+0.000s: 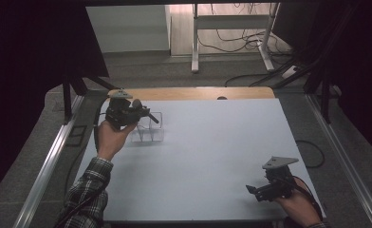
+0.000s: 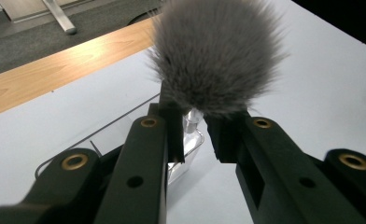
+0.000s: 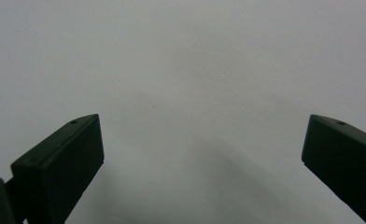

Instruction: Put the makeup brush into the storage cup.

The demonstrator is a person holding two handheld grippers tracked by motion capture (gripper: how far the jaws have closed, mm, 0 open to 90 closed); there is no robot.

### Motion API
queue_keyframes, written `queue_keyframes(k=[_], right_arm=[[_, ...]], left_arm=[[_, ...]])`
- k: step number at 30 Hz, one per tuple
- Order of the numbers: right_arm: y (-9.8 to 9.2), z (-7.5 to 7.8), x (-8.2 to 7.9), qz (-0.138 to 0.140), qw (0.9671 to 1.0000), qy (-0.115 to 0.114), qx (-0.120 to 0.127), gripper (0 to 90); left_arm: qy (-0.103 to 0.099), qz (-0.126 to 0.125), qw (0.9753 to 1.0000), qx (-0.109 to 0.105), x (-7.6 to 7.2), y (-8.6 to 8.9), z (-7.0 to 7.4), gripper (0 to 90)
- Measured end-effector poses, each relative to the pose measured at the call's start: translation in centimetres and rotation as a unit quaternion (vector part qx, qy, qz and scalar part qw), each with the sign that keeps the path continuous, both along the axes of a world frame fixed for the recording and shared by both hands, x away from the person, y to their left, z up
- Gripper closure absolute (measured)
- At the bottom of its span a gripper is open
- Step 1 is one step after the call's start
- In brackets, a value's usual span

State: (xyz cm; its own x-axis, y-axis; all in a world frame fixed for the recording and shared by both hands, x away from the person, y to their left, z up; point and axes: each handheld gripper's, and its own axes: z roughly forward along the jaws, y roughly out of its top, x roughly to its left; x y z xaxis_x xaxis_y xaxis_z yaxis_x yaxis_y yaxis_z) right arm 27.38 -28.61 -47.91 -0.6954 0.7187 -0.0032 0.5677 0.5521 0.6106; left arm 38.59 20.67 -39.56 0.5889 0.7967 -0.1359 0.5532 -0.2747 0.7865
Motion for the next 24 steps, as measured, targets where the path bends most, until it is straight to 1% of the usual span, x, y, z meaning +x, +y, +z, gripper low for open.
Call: queue_keyframes(k=[7,11,24], right_arm=[[0.0,0.0,0.0,0.001,1.0000,0.003,0.000,0.0],[0.0,-0.1,0.0,0.003,1.0000,0.002,-0.001,0.0],[0.1,-0.1,0.0,0.006,1.0000,0.004,-0.001,0.0]], left_arm=[[0.006,0.001,0.9999,0.010,0.6,-0.4,-0.7,77.0],[0.007,0.002,0.9997,0.021,0.8,-0.7,-1.2,77.0],[0.020,0.011,0.9993,0.028,1.5,-1.1,-2.5,77.0]])
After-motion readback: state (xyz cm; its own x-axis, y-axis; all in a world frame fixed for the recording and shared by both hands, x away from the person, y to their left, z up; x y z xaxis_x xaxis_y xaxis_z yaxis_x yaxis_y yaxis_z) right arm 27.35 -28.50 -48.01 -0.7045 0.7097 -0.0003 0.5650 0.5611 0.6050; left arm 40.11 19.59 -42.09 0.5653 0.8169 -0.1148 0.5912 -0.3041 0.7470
